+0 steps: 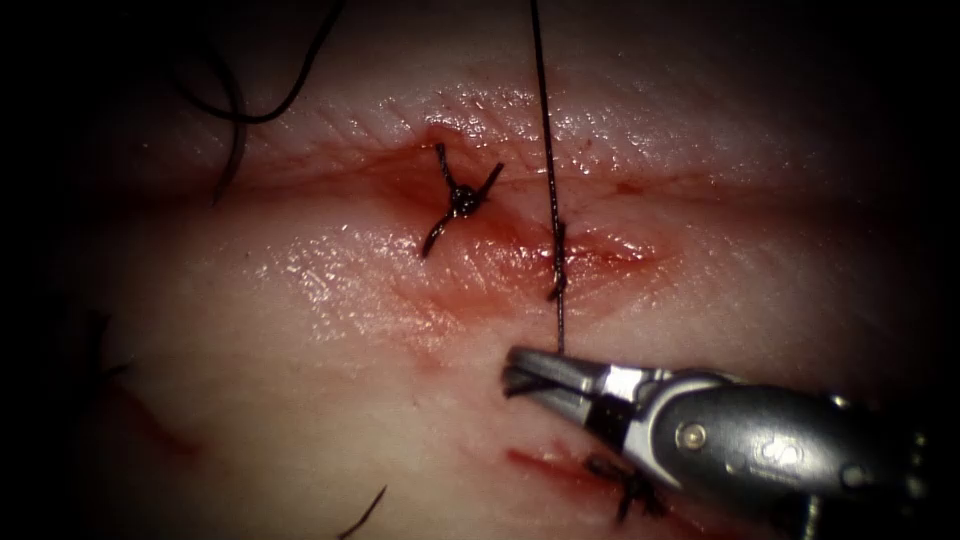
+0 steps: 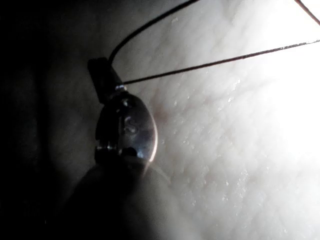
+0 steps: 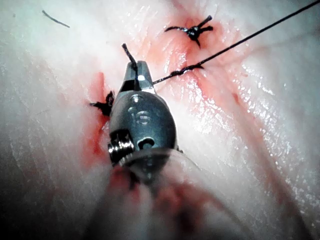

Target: Wound Closure

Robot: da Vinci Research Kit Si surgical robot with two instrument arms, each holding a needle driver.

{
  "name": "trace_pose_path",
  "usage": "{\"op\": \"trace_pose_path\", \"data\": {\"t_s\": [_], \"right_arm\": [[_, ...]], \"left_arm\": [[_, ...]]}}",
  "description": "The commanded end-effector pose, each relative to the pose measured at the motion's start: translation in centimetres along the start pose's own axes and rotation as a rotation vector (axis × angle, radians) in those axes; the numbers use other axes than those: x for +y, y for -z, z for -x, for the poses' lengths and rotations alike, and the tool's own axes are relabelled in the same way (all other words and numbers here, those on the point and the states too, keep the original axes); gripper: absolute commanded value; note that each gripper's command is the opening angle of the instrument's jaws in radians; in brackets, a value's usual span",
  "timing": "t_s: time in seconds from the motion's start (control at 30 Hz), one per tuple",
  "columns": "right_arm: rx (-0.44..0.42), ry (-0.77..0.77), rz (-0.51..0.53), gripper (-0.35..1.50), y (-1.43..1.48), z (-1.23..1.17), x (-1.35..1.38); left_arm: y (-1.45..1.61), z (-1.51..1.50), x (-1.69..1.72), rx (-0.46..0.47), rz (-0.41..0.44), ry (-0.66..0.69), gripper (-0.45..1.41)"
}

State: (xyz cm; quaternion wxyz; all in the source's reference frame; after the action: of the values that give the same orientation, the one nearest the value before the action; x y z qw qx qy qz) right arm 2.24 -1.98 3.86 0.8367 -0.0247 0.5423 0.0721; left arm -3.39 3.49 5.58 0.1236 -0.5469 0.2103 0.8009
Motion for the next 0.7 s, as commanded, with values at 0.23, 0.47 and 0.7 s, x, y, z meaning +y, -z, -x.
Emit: {"op": "trace_pose_path", "data": {"t_s": [0.23, 0.47, 0.7], "right_arm": [[0.066, -0.139, 0.035, -0.11, 0.03, -0.23, 0.15], [0.092, -0.26, 0.039, 1.18, 0.08, -0.38, 0.23], [0.141, -0.36, 0.052, 1.48, 0.13, -0.48, 0.26]], "left_arm": [[0.23, -0.42, 0.44, 0.09, 0.049, 0.047, -0.45], [0.74, -0.91, 0.91, 0.164, 0.155, 0.1, -0.45], [1.32, -1.43, 1.32, 0.209, 0.209, 0.121, -0.45]]}}
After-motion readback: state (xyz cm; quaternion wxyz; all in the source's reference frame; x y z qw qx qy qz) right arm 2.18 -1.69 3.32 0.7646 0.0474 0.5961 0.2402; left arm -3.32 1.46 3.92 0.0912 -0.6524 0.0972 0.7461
